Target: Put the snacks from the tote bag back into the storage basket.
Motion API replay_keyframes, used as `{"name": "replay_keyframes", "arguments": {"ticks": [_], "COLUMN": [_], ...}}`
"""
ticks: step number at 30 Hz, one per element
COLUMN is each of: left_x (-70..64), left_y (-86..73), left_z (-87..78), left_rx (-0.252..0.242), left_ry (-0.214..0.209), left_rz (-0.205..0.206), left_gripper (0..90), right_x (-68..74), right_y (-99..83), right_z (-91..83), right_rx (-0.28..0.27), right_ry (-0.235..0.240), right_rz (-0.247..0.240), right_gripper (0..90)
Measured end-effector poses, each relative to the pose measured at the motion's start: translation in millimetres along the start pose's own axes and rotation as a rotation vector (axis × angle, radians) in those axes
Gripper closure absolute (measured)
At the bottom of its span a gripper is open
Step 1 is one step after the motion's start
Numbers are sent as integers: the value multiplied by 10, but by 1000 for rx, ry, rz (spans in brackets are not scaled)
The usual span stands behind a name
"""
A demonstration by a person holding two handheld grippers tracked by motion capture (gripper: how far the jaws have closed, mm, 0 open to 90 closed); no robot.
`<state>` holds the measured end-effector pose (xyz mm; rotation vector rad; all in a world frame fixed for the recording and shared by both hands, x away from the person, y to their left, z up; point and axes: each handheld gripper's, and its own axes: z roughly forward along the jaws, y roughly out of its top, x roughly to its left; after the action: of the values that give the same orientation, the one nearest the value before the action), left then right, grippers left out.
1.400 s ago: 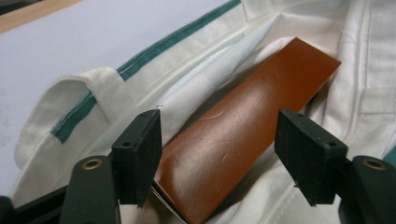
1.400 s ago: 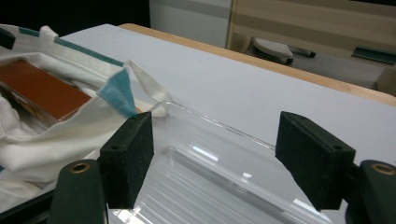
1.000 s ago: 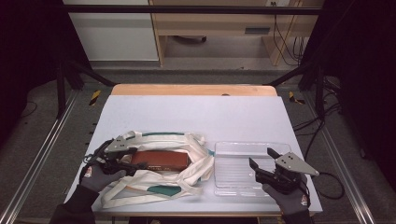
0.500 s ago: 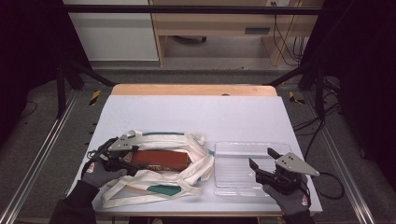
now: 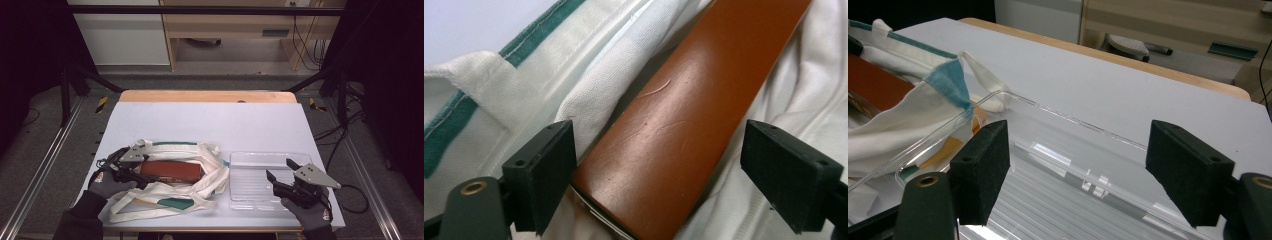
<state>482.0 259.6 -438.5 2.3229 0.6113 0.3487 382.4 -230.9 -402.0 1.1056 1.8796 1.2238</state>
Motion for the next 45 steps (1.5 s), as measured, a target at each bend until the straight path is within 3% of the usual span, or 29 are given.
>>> {"name": "replay_keyframes", "arguments": {"ticks": [6, 10, 12, 18, 20, 27, 34, 39, 45], "left_x": [26, 70, 68, 72, 78, 26, -134, -216, -214], "left_y": [-23, -30, -26, -30, -27, 80, 89, -45, -68], "left_z": [74, 182, 206, 157, 123, -142, -235, -137, -51], "left_rx": [10, 58, 58, 59, 66, 66, 76, 95, 110], "left_ry": [-12, -46, -49, -53, -68, -100, -84, -61, -47], "left_rz": [-1, -4, -1, 12, -7, -23, -10, -17, -8], "left_gripper": [129, 123, 123, 179, 201, 314, 370, 366, 339], "right_x": [14, 24, 29, 18, 21, 17, 13, 7, 21], "right_y": [-13, -12, -12, -28, -29, -35, -31, -44, -44], "right_z": [33, 42, 45, 51, 44, 38, 15, 20, 25], "right_rx": [11, 13, 12, 15, 14, 11, 4, 7, 9], "right_ry": [2, 2, 3, 2, 2, -1, -3, -3, -1], "right_rz": [-8, -11, -11, -15, -14, -14, -8, -10, -15], "right_gripper": [259, 259, 260, 261, 261, 261, 262, 263, 263]}}
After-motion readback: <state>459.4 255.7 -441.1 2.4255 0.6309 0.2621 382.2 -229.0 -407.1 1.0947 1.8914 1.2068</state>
